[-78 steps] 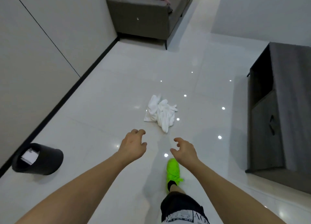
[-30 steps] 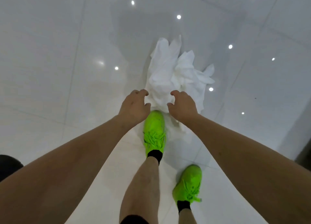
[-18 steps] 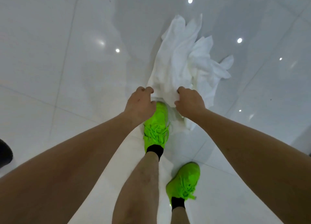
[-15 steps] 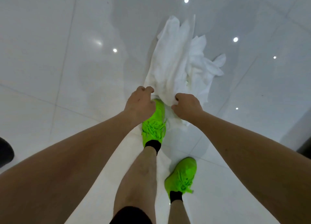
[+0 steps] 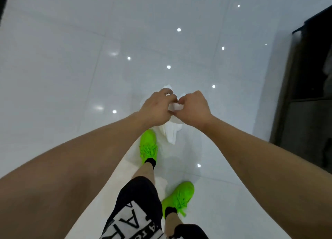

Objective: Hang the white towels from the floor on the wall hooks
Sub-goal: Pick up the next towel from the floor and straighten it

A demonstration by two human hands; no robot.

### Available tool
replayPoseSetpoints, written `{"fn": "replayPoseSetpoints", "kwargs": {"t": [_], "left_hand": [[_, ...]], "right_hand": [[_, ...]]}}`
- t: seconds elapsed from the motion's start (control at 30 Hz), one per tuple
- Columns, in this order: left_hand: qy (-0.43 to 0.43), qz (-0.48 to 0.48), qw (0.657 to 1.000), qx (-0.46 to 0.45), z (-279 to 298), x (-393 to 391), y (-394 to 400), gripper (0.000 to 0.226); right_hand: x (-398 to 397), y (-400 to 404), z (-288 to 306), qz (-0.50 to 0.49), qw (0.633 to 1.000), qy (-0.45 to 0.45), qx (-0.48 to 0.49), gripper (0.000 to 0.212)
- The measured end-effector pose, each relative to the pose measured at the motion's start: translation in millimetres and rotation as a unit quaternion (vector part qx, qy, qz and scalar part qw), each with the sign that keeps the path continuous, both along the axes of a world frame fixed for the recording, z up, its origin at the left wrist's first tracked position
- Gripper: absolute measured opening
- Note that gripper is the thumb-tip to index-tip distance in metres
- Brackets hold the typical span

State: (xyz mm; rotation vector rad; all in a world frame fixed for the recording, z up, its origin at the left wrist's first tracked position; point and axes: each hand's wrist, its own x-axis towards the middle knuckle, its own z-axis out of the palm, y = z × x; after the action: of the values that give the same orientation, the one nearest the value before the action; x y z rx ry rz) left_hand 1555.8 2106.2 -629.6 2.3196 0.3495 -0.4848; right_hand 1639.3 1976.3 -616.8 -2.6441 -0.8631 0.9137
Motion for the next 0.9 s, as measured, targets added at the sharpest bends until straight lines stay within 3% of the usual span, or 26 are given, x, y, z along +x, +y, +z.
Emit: {"fn": "replayPoseSetpoints", "kwargs": {"t": [0.1,0.2,0.3,0.5,0.63,0.7,0.77,0.9], "left_hand": [[-0.043,-0.044,0.998,0.034,85,21,-35,0.006],[-0.078,-0.063,0.995,0.014,168,33,-77,0.003],[-0.138,-0.066,0.988,0.013,250,42,-122,0.009],[-0.296,-0.049,0.953,0.046,412,61,-217,0.020],[-0.404,-0.040,0.911,0.068,497,64,-280,0.012],[-0.444,-0.041,0.891,0.089,528,67,-305,0.008],[-0.473,-0.019,0.876,0.091,550,70,-325,0.006],[-0.461,0.065,0.881,0.087,571,89,-349,0.006]], "right_hand": [[-4,-49,92,-0.030,0.997,-0.067,0.040,0.045],[-8,-103,177,-0.152,0.981,-0.044,0.116,0.050],[-12,-159,259,-0.255,0.940,-0.014,0.225,0.052],[-25,-272,403,-0.274,0.882,-0.074,0.375,0.049],[-30,-354,455,-0.288,0.883,-0.140,0.344,0.039],[-31,-396,466,-0.302,0.887,-0.185,0.296,0.020],[-34,-438,470,-0.325,0.890,-0.228,0.223,0.020],[-33,-518,477,-0.413,0.871,-0.247,0.102,0.018]]}}
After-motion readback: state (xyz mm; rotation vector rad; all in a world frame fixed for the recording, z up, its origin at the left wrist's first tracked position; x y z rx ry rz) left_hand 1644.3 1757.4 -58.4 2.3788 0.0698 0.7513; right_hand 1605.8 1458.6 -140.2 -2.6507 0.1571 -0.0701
